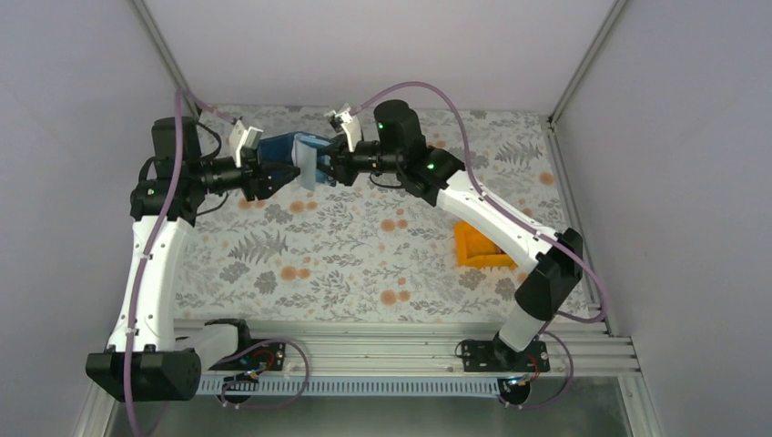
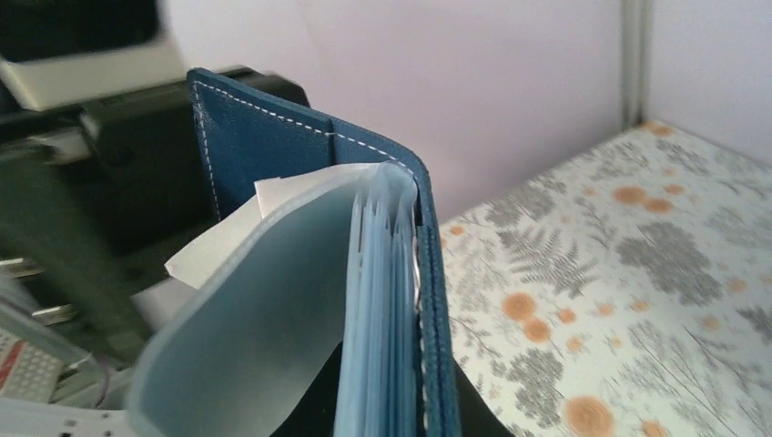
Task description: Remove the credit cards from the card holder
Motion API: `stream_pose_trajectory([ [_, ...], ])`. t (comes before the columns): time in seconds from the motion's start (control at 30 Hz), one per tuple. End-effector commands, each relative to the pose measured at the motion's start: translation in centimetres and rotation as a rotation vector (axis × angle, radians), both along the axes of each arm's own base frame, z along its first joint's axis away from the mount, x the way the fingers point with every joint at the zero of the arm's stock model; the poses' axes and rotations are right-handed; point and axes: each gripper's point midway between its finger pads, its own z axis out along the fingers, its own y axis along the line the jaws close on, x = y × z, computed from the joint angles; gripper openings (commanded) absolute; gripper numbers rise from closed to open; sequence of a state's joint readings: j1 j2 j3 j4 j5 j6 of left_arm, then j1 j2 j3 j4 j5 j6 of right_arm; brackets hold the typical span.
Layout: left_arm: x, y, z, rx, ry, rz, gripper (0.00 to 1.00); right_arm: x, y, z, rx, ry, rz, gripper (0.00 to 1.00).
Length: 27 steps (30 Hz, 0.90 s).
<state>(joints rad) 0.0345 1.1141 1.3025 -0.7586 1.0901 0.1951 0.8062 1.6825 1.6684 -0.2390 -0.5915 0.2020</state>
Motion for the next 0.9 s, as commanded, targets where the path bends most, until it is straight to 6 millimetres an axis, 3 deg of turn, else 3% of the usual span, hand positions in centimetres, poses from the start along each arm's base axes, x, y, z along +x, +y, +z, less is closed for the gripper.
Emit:
stream_pose_trajectory([
  [0.0,1.2,0.6,-0.2,0.023,-0.010,0.065,0.83,2.3,-0.3,0.2,-0.023,0.053,-0.166,0.04],
  [0.07,1.9,1.0,-0.3,0.043,-0.014,0.103,0.99,3.6,-0.8,-0.7,-0.053,0.093,-0.263,0.04],
  [0.17,3.0,1.6,-0.6,0.060,-0.008,0.152,1.00,4.4,-1.0,-1.5,-0.066,0.139,-0.337,0.04],
  [0.37,4.5,2.0,-2.6,0.086,0.025,0.198,1.00,3.3,0.8,-0.1,-0.039,0.103,-0.356,0.04],
  [0.57,4.0,0.9,-2.5,0.072,0.023,0.150,1.00,3.1,2.6,0.6,-0.017,0.088,-0.316,0.04],
  [0.87,3.0,-0.3,-3.0,0.092,0.010,0.086,1.00,3.7,4.1,-0.1,-0.029,0.108,-0.307,0.04],
])
